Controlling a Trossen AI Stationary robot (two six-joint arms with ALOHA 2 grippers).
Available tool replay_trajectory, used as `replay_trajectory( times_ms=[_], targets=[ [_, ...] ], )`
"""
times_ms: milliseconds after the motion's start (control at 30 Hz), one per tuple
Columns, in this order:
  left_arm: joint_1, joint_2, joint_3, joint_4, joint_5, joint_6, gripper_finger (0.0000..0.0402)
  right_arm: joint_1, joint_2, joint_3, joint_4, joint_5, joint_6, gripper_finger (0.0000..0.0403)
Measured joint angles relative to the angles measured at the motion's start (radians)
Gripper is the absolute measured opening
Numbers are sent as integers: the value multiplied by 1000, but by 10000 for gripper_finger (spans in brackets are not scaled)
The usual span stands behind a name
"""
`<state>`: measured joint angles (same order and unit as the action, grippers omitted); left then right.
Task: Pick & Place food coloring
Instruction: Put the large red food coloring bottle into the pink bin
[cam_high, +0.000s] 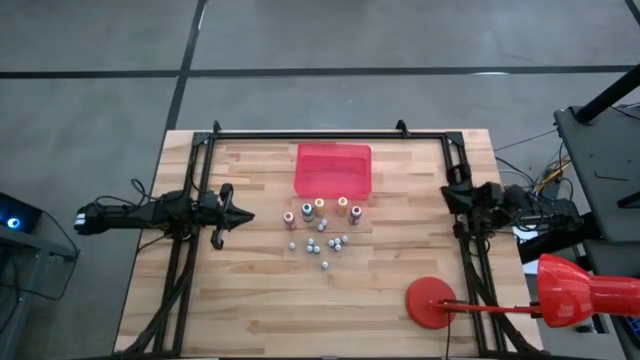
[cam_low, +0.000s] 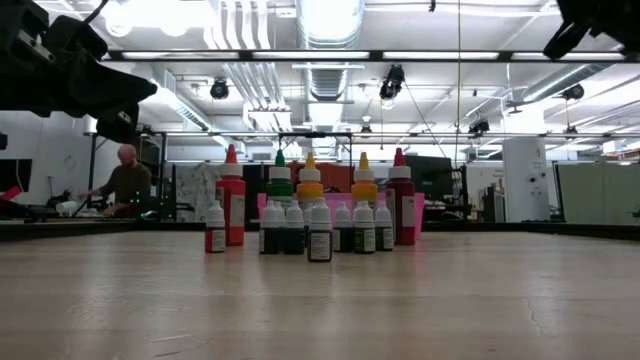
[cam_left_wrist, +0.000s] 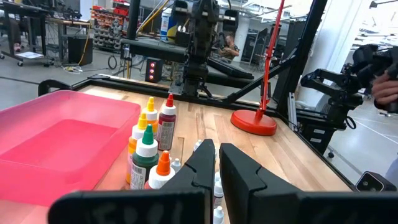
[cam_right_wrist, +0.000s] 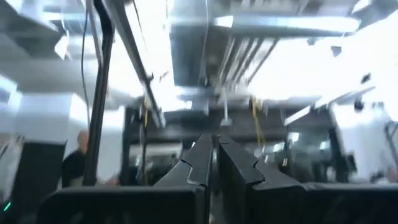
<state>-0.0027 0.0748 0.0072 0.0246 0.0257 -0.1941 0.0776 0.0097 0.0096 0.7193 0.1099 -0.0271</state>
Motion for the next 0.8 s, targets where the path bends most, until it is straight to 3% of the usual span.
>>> replay_trajectory(
  times_ms=[400,600,800],
  targets=[
    [0,0,0,0,0,0,0,1,0,10,277,77,-87,18],
    [0,0,0,-1,0,0,0,1,15,116,266,80,-155,18],
    [0,0,0,-1,0,0,0,1,112,273,256,80,-175,18]
  ],
)
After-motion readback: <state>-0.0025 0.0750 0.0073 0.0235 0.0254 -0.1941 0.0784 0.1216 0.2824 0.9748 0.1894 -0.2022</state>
